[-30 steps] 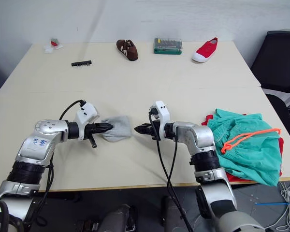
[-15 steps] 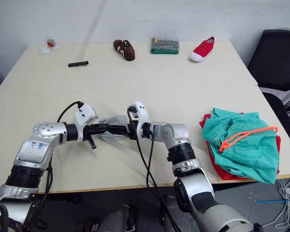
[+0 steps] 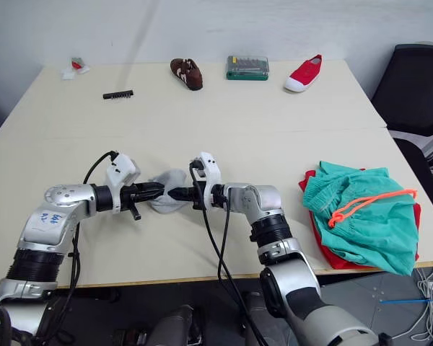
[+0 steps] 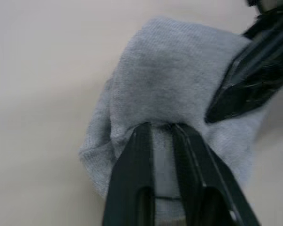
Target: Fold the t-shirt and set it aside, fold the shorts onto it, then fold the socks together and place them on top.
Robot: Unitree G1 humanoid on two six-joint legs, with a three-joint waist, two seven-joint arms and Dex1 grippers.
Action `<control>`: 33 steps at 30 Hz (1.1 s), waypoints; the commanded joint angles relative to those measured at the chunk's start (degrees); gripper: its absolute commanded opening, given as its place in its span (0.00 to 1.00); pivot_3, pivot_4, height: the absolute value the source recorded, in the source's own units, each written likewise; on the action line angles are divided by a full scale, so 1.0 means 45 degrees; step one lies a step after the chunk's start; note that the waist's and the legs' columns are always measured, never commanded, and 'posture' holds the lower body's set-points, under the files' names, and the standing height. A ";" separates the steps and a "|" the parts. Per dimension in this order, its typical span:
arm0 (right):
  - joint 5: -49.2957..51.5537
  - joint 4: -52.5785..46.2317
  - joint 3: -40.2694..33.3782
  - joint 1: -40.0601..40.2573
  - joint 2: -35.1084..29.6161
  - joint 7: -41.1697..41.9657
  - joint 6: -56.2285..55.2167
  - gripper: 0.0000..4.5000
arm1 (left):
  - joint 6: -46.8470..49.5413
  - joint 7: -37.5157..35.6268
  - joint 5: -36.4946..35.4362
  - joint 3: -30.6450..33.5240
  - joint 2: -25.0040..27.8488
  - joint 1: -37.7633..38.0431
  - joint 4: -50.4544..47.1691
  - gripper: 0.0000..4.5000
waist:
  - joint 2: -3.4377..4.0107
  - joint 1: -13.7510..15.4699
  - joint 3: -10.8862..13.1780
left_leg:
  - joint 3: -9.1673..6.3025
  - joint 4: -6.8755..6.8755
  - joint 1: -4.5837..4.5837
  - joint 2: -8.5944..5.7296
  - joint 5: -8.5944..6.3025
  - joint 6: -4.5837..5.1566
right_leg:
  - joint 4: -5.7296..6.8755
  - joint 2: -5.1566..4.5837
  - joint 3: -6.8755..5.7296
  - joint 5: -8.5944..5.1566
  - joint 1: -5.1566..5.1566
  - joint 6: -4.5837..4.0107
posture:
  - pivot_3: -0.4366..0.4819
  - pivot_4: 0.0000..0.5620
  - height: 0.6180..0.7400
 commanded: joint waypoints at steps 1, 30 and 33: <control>0.0732 -0.2000 -0.0270 0.0151 -0.0396 0.0011 0.0574 0.00 | 0.0796 -0.0671 -0.1690 0.1001 0.0171 -0.0480 -0.1144 0.45 | 0.0000 0.0000 0.0001 | 0.0000 0.0000 -0.0011 -0.0001 0.0000 0.0005 | -0.0006 -0.0001 0.0000 0.0003 -0.0004 0.0005 | 0.48 0.27 1.00; 0.6283 -0.8586 -1.3445 1.0050 -0.7904 -0.5009 0.5304 0.00 | 0.1939 -0.2280 -0.4321 -0.0598 -0.0765 -0.2980 -0.1612 1.00 | 0.0042 0.0630 0.0035 | 0.0061 -0.0021 0.0008 -0.0021 0.0052 0.0203 | -0.0198 0.0047 0.0055 0.0054 0.0065 0.0120 | 0.48 0.27 1.00; 0.5862 -0.7988 -1.3145 1.0434 -0.7899 -0.4750 0.4175 0.08 | 0.1875 -0.2227 -0.4262 -0.0460 -0.0690 -0.3075 -0.1417 1.00 | 0.0042 0.0634 0.0035 | 0.0056 -0.0022 0.0001 -0.0029 0.0040 0.0215 | -0.0195 0.0046 0.0055 0.0067 0.0063 0.0137 | 0.48 0.27 1.00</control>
